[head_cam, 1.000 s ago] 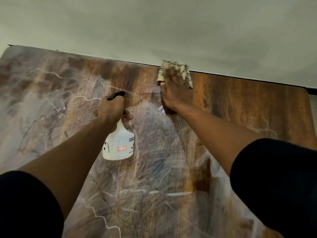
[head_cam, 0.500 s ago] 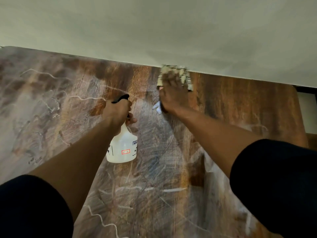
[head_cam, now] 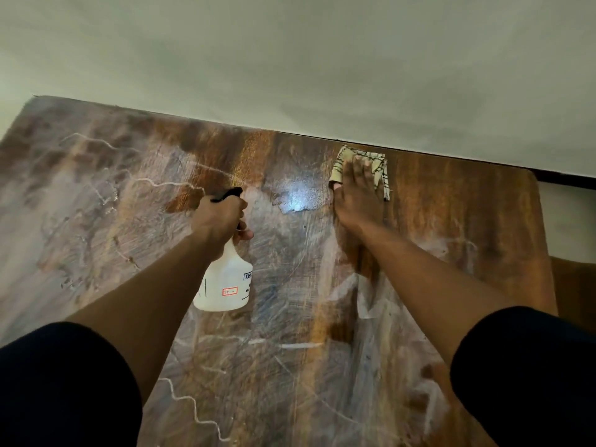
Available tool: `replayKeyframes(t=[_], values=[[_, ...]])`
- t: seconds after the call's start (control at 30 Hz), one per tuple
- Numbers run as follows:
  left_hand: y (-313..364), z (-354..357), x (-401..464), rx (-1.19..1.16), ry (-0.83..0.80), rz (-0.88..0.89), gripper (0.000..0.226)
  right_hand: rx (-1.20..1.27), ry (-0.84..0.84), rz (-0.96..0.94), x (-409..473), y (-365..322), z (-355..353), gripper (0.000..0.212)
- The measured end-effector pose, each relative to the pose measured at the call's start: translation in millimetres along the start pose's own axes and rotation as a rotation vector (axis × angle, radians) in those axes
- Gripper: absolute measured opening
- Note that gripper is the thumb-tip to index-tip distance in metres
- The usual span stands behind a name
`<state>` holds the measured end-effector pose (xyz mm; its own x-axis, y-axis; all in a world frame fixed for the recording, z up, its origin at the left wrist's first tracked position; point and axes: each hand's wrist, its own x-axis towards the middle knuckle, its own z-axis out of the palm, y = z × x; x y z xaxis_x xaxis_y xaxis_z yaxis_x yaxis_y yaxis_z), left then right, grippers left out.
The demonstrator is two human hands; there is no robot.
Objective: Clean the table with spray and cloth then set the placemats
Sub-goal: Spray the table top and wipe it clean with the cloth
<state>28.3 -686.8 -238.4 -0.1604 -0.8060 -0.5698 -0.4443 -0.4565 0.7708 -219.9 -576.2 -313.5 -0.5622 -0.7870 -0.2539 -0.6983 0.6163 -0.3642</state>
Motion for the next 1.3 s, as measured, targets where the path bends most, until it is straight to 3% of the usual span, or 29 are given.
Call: replayKeyframes(t=[0.13,0.33,0.43,0.53,0.77,0.97,1.1,1.3], values=[[-4.2,1.0,-13.6,-0.038,-0.017,0.006,0.040,-0.005,0.004,0.026,-2.2,-21.0,8.5,0.066],[-8.9,7.6,-23.9,-0.055,0.011,0.002,0.036,-0.112,-0.043,-0.372,-57.6,-92.6,56.6,0.064],[-9.7,8.3,-23.4,-0.040,0.027,0.000,0.032,-0.151,-0.090,-0.445,-64.9,-99.3,60.9,0.065],[-9.3,9.5,-20.6,-0.030,0.023,-0.015,0.034,-0.083,-0.080,-0.390,-60.9,-78.5,46.0,0.066],[-2.2,12.5,-13.9,-0.020,-0.054,0.022,0.047,0.010,0.058,-0.001,-53.4,8.8,11.2,0.064],[4.7,-15.2,5.7,-0.042,-0.086,0.010,0.034,-0.023,0.093,0.133,-38.9,-32.6,24.9,0.065],[1.9,-50.3,28.5,-0.077,-0.053,-0.047,0.017,-0.086,0.063,-0.018,-22.5,-106.4,50.3,0.064],[8.6,-104.1,57.4,-0.050,0.016,-0.046,0.050,-0.149,-0.035,-0.399,-7.3,-218.1,87.5,0.062]])
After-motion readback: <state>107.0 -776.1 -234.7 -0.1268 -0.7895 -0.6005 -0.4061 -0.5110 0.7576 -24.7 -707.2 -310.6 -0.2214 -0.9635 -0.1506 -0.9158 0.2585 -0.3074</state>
